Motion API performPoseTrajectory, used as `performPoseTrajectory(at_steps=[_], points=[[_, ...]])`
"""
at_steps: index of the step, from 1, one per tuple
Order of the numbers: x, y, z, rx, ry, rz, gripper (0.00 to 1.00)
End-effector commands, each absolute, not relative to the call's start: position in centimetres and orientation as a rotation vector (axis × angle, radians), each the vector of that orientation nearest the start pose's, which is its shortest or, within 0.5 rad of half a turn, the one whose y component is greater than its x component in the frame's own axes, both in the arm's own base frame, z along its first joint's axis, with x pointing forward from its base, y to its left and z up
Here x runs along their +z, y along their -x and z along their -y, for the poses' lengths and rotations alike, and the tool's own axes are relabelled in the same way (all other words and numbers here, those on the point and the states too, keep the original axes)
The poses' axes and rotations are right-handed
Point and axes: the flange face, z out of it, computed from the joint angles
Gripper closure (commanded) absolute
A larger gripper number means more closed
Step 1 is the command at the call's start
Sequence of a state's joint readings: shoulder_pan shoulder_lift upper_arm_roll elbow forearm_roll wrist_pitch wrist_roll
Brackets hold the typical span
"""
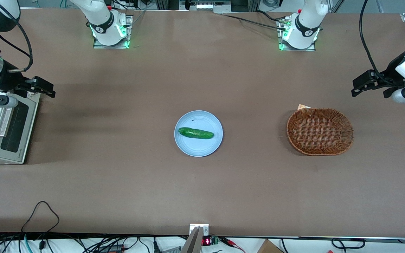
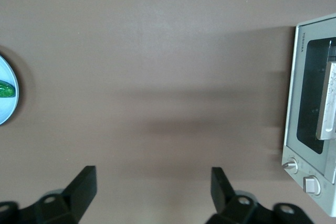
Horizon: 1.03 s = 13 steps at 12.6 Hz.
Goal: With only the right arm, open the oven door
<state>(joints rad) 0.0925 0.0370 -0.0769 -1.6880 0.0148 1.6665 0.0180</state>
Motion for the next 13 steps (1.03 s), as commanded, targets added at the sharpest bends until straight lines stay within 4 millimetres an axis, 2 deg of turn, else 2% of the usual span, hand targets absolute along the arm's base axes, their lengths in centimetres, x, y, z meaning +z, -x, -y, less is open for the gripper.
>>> performPoseTrajectory(at_steps=[1,4,6,10,12,13], points=[[56.0,-56.9,-1.1,0.106,3.127,0.004,0.43],[56.0,-56.7,-1.1,0.132,3.114,0.007,0.92],[55.9,-56.8,-1.2,0.134,3.114,0.017,0.97],[55.9,-56.6,-1.1,0.148,3.115,-0.006,0.98],[55.5,-56.2,-0.4,0.209,3.128,-0.016,0.98],[54.7,-56.4,0.3,0.246,3.144,-0.028,0.98]])
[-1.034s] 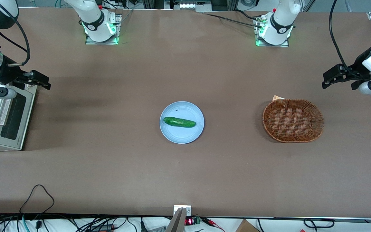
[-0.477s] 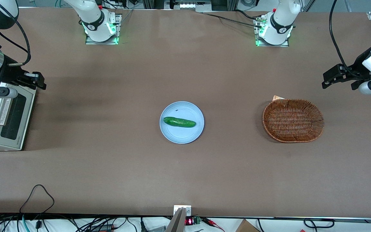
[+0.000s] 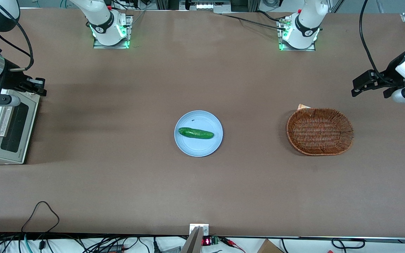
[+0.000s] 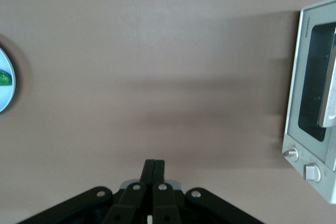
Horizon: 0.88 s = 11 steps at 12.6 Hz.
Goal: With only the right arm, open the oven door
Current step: 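Lower the right gripper onto the toaster oven's door handle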
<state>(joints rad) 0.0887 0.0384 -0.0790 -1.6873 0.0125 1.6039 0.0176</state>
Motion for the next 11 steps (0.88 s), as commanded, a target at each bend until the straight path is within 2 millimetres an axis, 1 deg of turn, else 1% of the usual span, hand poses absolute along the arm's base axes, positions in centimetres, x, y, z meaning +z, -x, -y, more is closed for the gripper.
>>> performPoseTrajectory(at_steps=[1,3,4,5,6,8,10,11], points=[[54.0,-56.5,0.9,0.286,3.187,-0.016,0.98],[50.6,-57.6,1.3,0.401,3.312,0.019,0.98],[49.2,-58.1,1.7,0.461,3.42,0.063,0.98],[47.9,-58.6,1.2,0.51,3.508,0.13,0.98],[46.7,-59.1,1.4,0.552,3.578,0.143,0.98],[44.1,-60.1,2.9,0.636,3.744,0.179,0.96],[42.4,-61.0,4.6,0.617,3.897,0.289,0.97],[41.7,-61.3,5.2,0.56,3.951,0.283,0.98]])
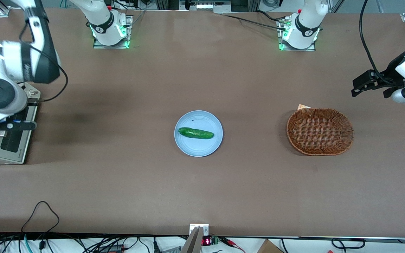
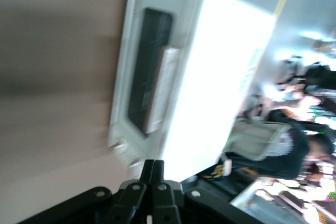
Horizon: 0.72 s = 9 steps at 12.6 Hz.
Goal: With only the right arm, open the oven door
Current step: 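Lower the right gripper onto the toaster oven's door handle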
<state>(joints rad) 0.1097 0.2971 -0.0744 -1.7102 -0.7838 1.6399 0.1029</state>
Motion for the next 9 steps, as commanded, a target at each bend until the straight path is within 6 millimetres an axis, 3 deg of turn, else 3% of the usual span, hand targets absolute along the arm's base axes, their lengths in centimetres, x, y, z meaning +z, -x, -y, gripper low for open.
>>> performPoseTrajectory(at_steps=[1,3,4,5,9], points=[[40.7,-61.2,7.0,-0.27,-2.165,-0.132,0.98],[38.3,-61.4,8.2,-0.172,-2.12,-0.143,0.98],[36.0,-61.9,10.6,-0.129,-2.15,-0.15,0.98],[35.2,-62.2,11.1,-0.108,-2.169,-0.163,0.98],[33.6,-61.6,10.8,-0.134,-2.175,-0.183,0.99]])
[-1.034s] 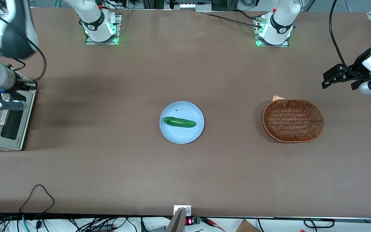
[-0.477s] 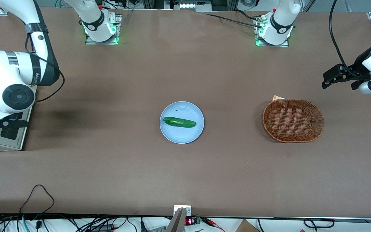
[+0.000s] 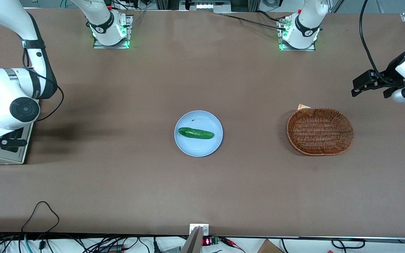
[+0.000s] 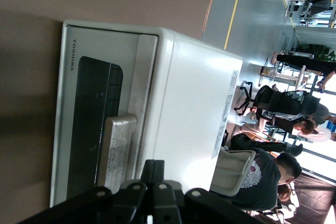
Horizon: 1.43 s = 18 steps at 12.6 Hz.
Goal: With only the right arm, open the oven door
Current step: 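Lower the right gripper onto the toaster oven's door handle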
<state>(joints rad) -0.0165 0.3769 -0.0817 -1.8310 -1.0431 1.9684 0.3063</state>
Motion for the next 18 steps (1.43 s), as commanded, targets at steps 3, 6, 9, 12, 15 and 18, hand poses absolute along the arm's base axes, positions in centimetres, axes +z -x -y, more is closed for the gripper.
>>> performPoseTrajectory(at_steps=[3,6,9,12,15,18], points=[[32.6,-60.7,10.9,-0.156,-2.177,-0.176,0.99],[31.7,-59.9,11.3,-0.182,-2.179,-0.176,1.0],[31.6,-59.8,11.6,-0.178,-2.184,-0.168,1.0],[31.3,-59.7,11.8,-0.182,-2.186,-0.167,1.0],[31.0,-59.6,12.3,-0.183,-2.193,-0.166,1.0],[30.9,-59.6,12.5,-0.179,-2.198,-0.165,1.0]])
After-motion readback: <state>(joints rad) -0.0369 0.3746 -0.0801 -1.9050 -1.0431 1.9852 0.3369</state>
